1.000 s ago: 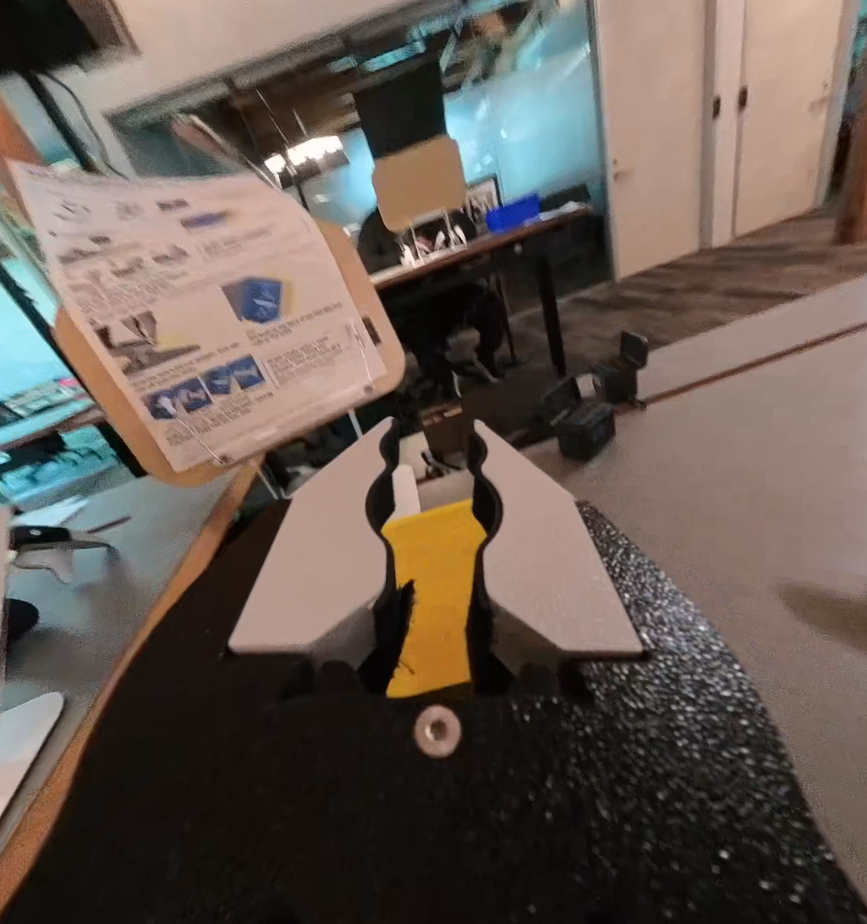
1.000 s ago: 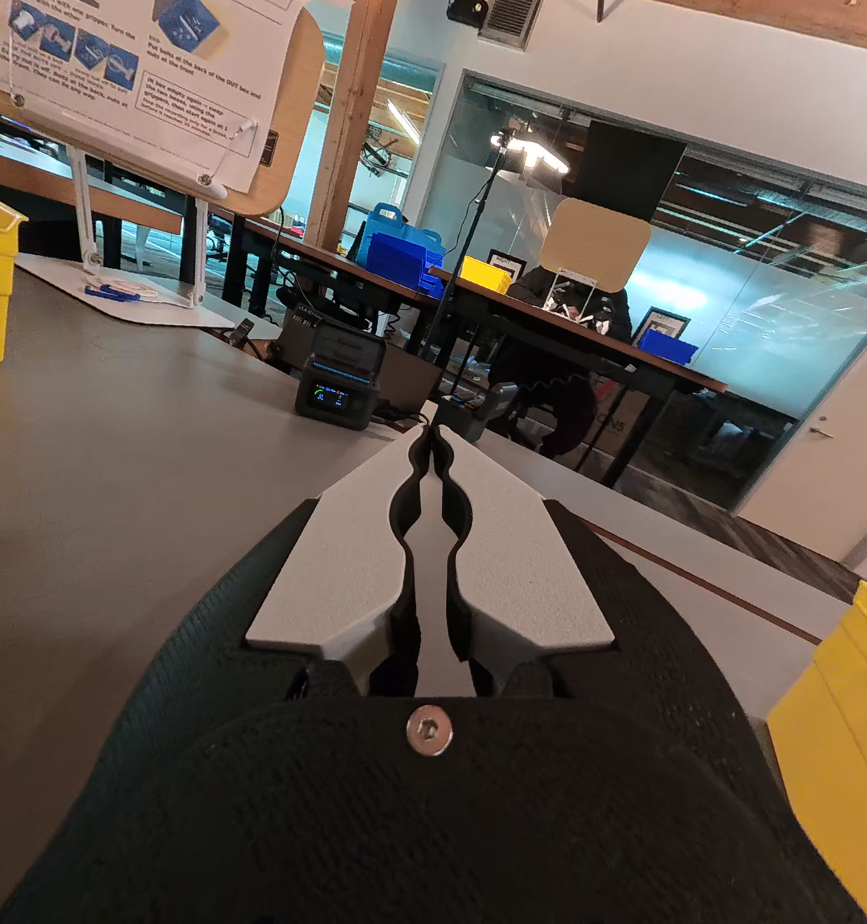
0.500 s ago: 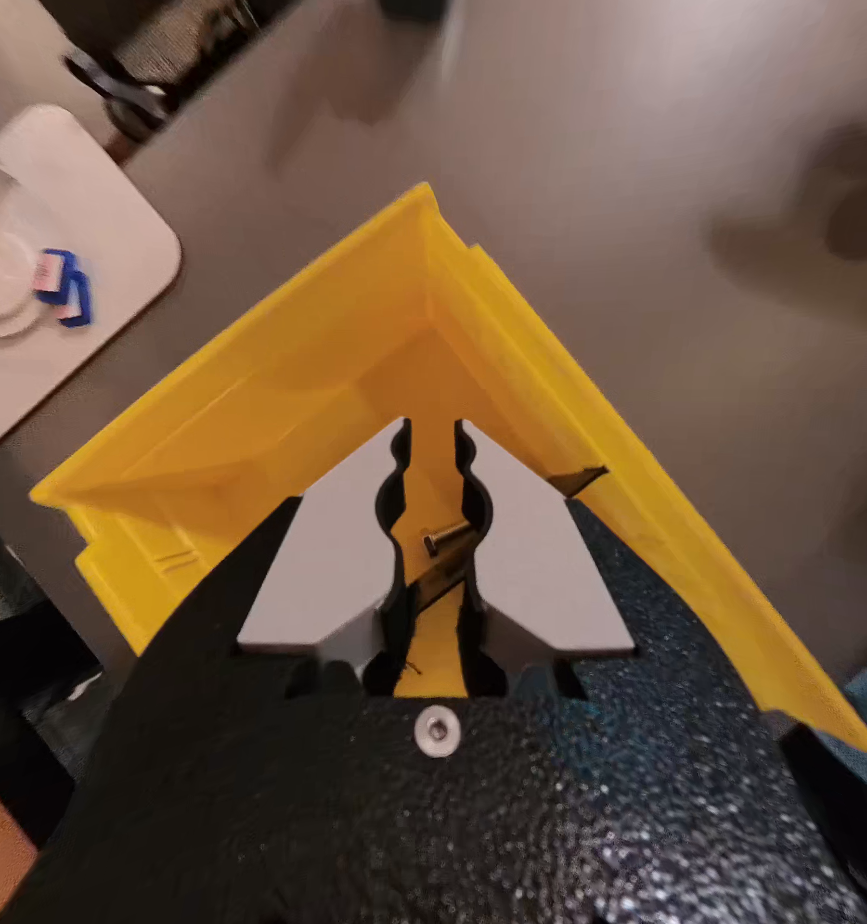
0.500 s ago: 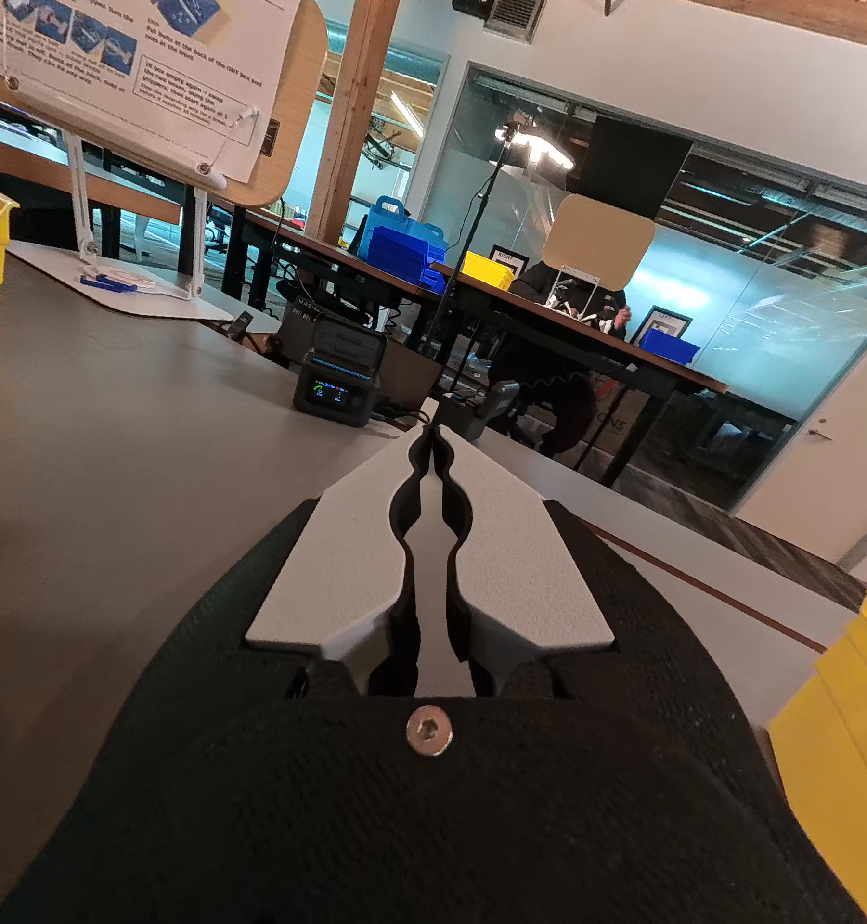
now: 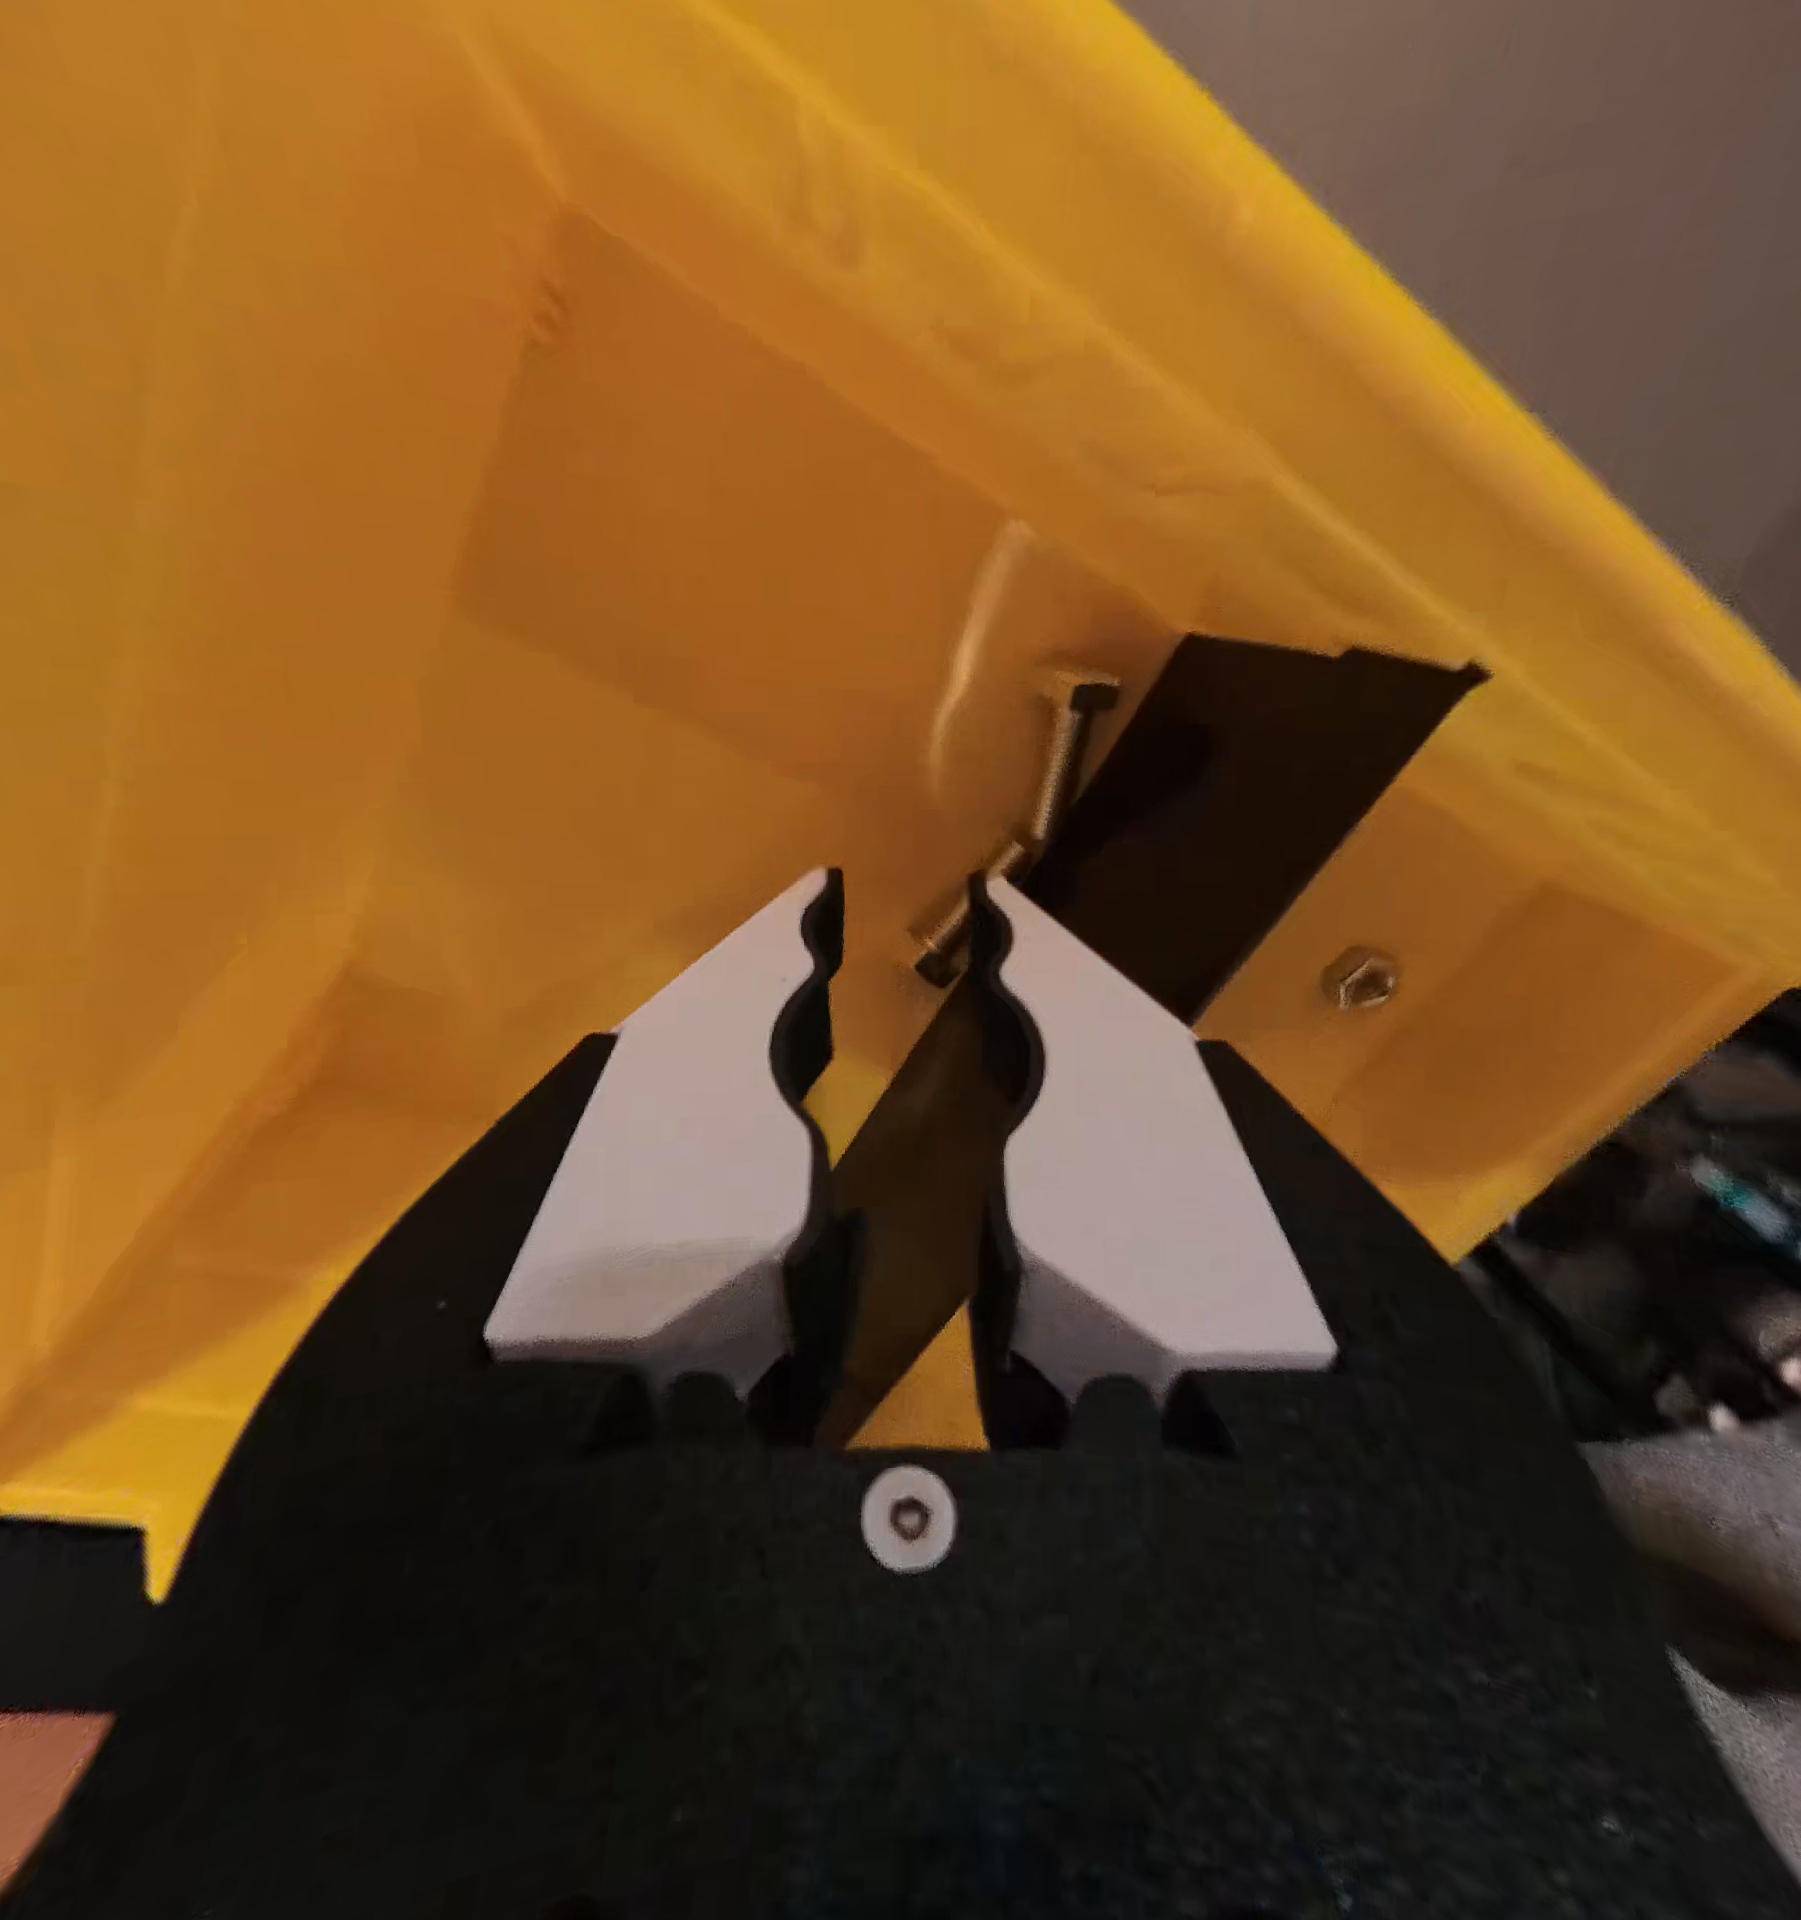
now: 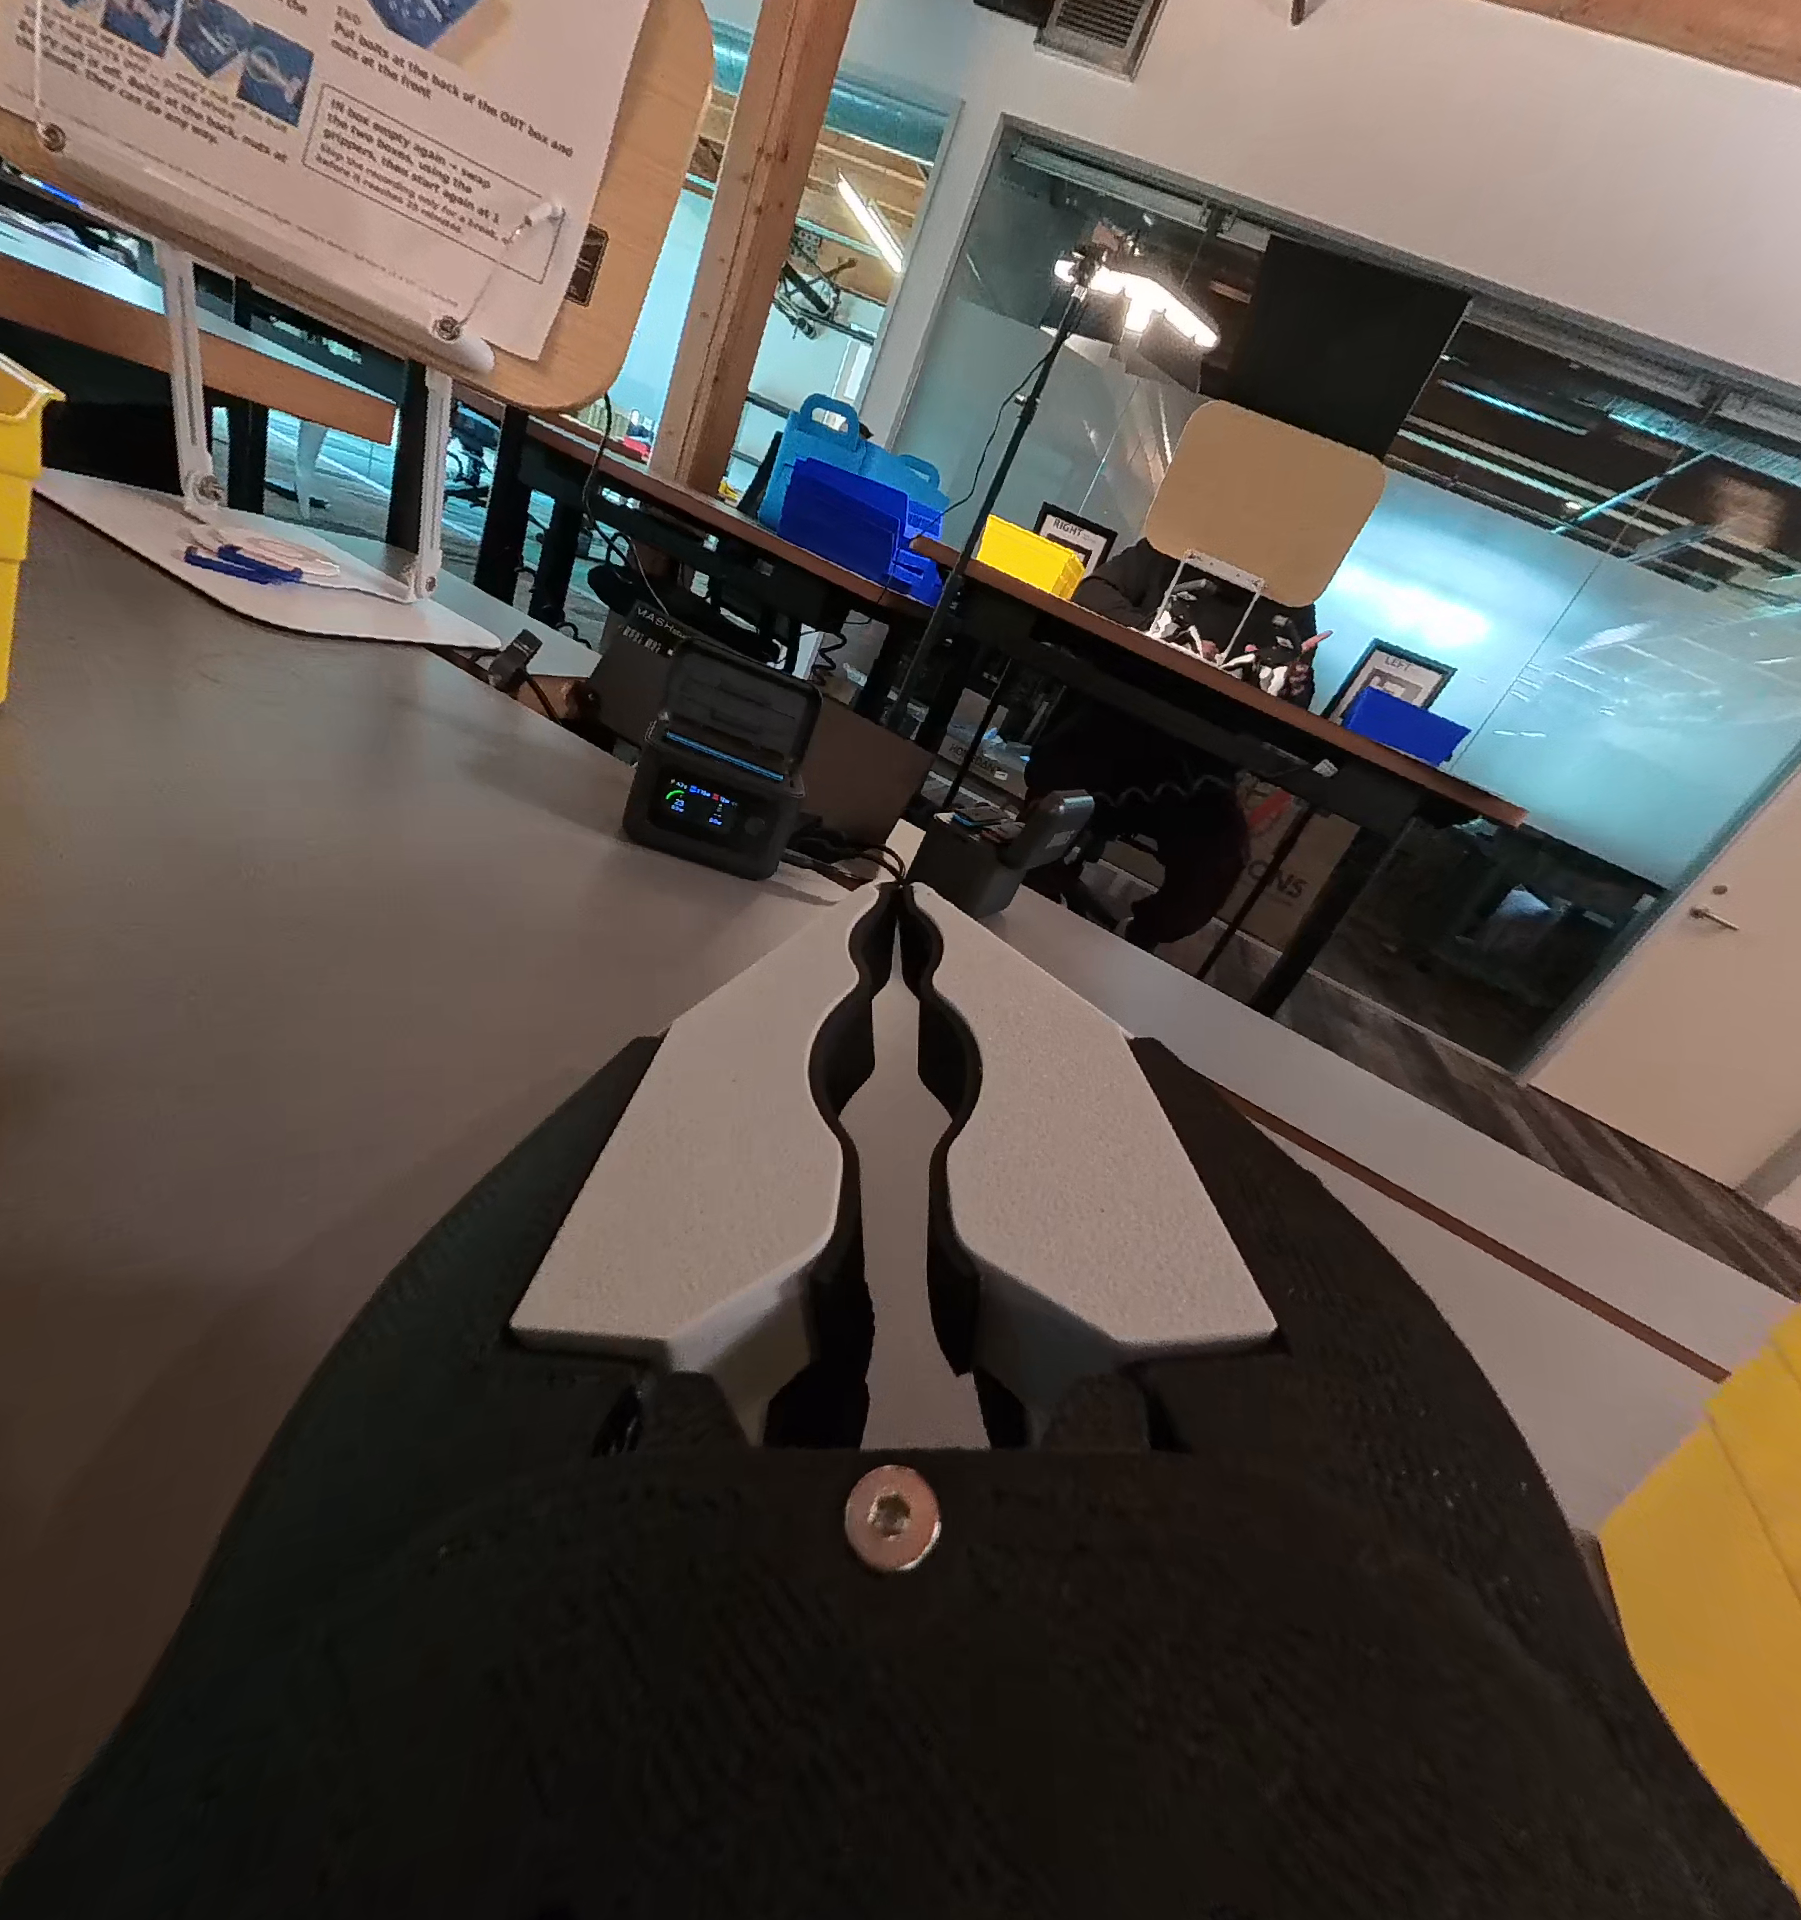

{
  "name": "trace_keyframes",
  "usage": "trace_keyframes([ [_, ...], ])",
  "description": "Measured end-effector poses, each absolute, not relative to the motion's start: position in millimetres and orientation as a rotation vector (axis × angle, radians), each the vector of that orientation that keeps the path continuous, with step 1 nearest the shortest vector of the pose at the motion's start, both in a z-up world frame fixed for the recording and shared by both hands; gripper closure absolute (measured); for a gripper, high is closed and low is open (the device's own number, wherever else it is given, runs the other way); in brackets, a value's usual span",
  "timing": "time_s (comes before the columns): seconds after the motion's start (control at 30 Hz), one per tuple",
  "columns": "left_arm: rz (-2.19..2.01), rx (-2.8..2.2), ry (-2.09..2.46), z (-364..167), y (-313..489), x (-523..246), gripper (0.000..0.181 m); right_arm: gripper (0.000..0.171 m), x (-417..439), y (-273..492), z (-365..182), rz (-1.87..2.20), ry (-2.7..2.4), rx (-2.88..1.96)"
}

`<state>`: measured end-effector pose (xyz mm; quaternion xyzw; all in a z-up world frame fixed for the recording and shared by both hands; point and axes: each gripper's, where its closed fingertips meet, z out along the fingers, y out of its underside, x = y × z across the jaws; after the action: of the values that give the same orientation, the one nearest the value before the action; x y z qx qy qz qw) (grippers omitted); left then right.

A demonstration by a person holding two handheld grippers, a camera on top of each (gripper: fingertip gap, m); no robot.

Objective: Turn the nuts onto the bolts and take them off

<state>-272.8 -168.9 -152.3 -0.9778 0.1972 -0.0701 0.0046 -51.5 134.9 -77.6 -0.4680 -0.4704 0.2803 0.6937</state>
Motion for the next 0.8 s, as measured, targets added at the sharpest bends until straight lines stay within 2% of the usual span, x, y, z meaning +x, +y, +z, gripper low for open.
trace_keyframes([
  [0.03, -0.259, -3.080, 0.674, -154, -171, -271, 0.158, 0.171, -52, 135, -78, 0.626, -1.051, -1.044],
  [0.13, -0.411, -3.130, 0.850, -160, -181, -264, 0.152, 0.171, -52, 135, -78, 0.625, -1.054, -1.045],
  [0.4, -0.504, -3.213, 1.203, -167, -193, -270, 0.159, 0.171, -51, 136, -77, 0.636, -1.045, -1.053],
  [0.6, -0.366, -3.196, 1.459, -175, -197, -277, 0.158, 0.171, -50, 137, -77, 0.646, -1.039, -1.058],
  [0.8, -0.260, -3.137, 1.524, -182, -196, -281, 0.155, 0.171, -49, 138, -76, 0.660, -1.029, -1.063],
])
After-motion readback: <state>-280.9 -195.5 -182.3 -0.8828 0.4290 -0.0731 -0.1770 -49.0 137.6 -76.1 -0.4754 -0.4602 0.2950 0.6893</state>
